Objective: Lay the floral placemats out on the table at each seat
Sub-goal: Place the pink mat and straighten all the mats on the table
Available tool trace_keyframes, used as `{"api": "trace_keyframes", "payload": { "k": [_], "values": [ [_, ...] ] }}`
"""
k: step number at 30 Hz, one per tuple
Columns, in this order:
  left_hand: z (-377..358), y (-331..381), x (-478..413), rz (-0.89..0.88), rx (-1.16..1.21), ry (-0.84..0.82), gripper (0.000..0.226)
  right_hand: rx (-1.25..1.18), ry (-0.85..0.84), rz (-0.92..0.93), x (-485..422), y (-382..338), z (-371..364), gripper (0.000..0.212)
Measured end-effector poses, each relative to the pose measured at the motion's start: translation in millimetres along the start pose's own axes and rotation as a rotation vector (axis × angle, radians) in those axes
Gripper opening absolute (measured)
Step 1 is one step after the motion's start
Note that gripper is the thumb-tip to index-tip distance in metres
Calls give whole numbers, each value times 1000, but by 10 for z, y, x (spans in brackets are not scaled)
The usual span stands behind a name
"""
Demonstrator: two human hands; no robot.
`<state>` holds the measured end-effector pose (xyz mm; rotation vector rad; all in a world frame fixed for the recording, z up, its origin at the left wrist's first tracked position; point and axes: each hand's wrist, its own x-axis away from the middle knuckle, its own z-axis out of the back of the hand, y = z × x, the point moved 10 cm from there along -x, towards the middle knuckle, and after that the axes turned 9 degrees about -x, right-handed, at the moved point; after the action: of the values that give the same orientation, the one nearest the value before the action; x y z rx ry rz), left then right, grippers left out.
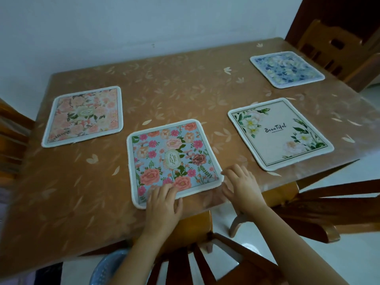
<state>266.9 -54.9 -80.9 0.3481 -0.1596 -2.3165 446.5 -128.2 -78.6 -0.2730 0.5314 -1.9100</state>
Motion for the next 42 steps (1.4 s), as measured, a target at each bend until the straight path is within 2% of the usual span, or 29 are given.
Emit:
{"api": "trace_keyframes", "payload": {
  "k": [3,10,14,19,27,32,42],
  "values": [
    [47,373,-73,16,-50,30,37,43,28,13,73,149,283,32],
    [-148,1487,-154,127,-5,-33,47,2,112,46,409,728,1084,42],
    [-156,2220,-200,118,38,-10,48,19,104,55,599,1099,1475,42],
    [-126,2805,-291,136,74,13,46,32,126,92,725,1456,1875,42],
    [-223,3068,-567,143,55,32,41,42,92,94,598,1891,2042,44],
    [-503,3070,-920,151,27,-18,43,64,73,68,305,2193,2062,45],
    [-927,2896,-1328,173,10,-47,42,48,-68,58,-327,2602,1732,44]
  ]
}}
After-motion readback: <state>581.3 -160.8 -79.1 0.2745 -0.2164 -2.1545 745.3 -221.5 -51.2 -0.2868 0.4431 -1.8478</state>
